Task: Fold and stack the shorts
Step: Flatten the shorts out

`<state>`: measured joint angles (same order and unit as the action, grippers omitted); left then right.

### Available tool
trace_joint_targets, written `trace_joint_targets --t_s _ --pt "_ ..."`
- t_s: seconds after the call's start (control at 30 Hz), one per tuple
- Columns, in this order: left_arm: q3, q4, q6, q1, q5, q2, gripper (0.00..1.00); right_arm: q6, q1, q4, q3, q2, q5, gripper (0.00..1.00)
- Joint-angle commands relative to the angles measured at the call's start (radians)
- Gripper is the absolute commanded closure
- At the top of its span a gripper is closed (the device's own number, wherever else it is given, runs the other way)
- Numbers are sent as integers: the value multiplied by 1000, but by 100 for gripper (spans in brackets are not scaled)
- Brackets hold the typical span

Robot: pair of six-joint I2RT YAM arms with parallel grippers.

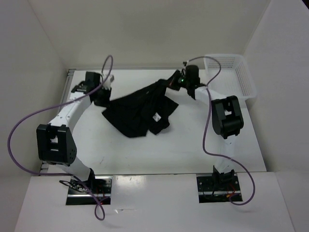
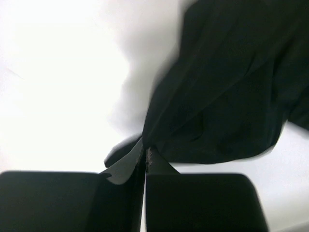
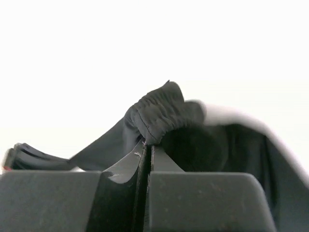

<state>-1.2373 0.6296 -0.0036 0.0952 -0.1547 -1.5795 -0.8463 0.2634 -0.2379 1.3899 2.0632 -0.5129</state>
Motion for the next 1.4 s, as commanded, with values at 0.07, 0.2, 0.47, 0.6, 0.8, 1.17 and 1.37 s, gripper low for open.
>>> trace_joint_targets --t_s 0.07,0.2,0.47,0.6,0.8,1.17,1.37 --pt "-353 -67 4 -71 90 -37 100 185 -124 231 361 -116 -4 100" --pt "-554 -67 4 -80 126 -47 100 225 -174 258 474 -195 -56 100" --pt "-447 -1 4 -78 158 47 100 358 -156 255 220 -451 -99 100" --pt "-179 9 4 -32 175 145 100 391 -156 379 -28 -515 -88 100" --pt "160 96 4 43 136 246 98 253 -193 451 -452 -616 -58 63" --pt "191 44 4 -3 122 170 48 217 -204 477 -565 -761 120 40" --pt "202 -7 4 -86 155 122 41 208 -89 509 -485 -594 229 38"
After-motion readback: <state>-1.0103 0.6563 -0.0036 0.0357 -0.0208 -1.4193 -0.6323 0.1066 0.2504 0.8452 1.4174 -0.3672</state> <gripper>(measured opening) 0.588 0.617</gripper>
